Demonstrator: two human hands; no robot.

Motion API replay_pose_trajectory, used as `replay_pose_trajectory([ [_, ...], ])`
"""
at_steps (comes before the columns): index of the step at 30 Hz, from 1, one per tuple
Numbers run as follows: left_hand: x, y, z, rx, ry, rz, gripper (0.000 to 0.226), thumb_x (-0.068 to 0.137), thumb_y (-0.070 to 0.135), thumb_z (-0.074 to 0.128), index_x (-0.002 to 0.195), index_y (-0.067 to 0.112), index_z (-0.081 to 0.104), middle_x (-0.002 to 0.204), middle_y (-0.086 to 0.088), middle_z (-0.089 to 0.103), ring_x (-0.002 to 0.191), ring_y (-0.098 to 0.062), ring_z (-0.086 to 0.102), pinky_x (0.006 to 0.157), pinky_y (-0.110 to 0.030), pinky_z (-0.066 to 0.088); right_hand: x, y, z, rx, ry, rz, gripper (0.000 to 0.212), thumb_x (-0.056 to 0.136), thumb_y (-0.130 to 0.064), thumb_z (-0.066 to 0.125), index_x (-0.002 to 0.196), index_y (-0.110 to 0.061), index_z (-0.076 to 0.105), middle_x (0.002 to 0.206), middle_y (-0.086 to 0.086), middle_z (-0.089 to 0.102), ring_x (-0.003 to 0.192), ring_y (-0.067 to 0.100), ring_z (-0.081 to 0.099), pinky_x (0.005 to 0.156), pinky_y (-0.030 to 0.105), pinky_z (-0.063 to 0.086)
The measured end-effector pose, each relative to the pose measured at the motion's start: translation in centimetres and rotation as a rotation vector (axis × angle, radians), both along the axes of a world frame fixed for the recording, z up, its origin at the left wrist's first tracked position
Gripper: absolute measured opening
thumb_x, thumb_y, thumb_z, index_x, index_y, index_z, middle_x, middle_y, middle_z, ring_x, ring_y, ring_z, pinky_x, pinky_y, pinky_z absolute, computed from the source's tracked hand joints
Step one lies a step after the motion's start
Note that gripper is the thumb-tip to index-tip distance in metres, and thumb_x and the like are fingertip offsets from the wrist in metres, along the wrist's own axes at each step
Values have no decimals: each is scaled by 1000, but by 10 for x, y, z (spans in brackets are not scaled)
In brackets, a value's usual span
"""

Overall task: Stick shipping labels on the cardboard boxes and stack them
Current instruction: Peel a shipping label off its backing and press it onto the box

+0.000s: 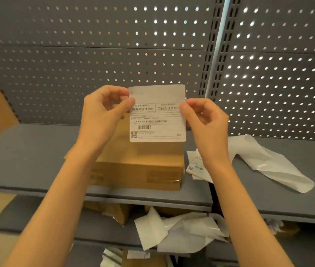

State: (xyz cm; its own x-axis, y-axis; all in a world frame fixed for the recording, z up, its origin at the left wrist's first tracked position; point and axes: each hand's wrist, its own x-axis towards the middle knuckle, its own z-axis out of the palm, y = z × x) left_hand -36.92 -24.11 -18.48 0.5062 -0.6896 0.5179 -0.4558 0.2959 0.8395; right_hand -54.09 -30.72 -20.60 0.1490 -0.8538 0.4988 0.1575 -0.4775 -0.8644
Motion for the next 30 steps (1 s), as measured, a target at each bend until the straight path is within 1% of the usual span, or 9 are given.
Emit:
replay_pose_trajectory([
  [6,5,8,-1,23,70,114,14,82,11,68,93,18,63,78,6,67,63,2,59,61,-15,44,17,1,0,65,-6,20,7,85,-17,68,91,-18,65,83,-1,69,75,4,65,70,19,52],
  [9,13,8,0,107,98,156,42,79,14,72,113,20,49,75,10,70,66,2,63,67,-21,46,23,-4,-2,139,-16,21,21,84,-20,69,97,-24,53,82,1,70,76,10,67,69,19,53],
  [11,21,7,1,160,129,127,48,79,14,73,118,17,46,78,8,70,64,2,64,64,-21,46,28,-8,-5,139,9,13,20,83,-17,70,91,-22,52,81,0,69,75,12,66,66,16,51],
  [14,31,-1,-1,210,132,119,42,79,13,72,114,17,49,80,6,70,62,3,64,61,-20,46,37,-15,-10,69,113,-20,13,84,-12,68,81,-21,58,80,-7,65,76,8,63,69,16,51],
  [17,44,-13,-6,247,157,117,35,79,12,72,107,15,51,80,4,70,59,4,63,59,-18,45,49,-23,-14,53,215,-68,7,84,-12,67,83,-18,65,78,-11,65,71,-1,58,67,12,48],
  [21,67,-27,-12,317,144,102,22,78,10,73,86,18,54,74,0,69,54,2,62,50,-13,44,64,-32,-16,44,369,-113,4,84,-17,67,84,-21,67,76,-16,62,68,-11,56,63,5,40],
  [23,77,-32,-17,343,142,84,21,77,8,73,79,16,54,70,-3,67,51,0,62,46,-12,42,69,-33,-18,41,458,-140,4,85,-19,65,83,-23,66,72,-19,59,69,-10,56,61,5,39],
  [26,87,-37,-23,404,135,55,20,76,7,74,78,12,56,69,-5,67,51,-2,62,51,-14,44,76,-36,-21,59,587,-151,6,86,-22,63,89,-27,67,71,-19,56,73,-4,54,65,14,40],
  [30,96,-43,-28,459,156,30,21,74,8,76,79,10,56,72,-9,68,53,-9,62,56,-20,43,83,-39,-23,64,688,-153,14,87,-18,61,98,-21,70,68,-16,55,67,-5,51,58,-1,35],
])
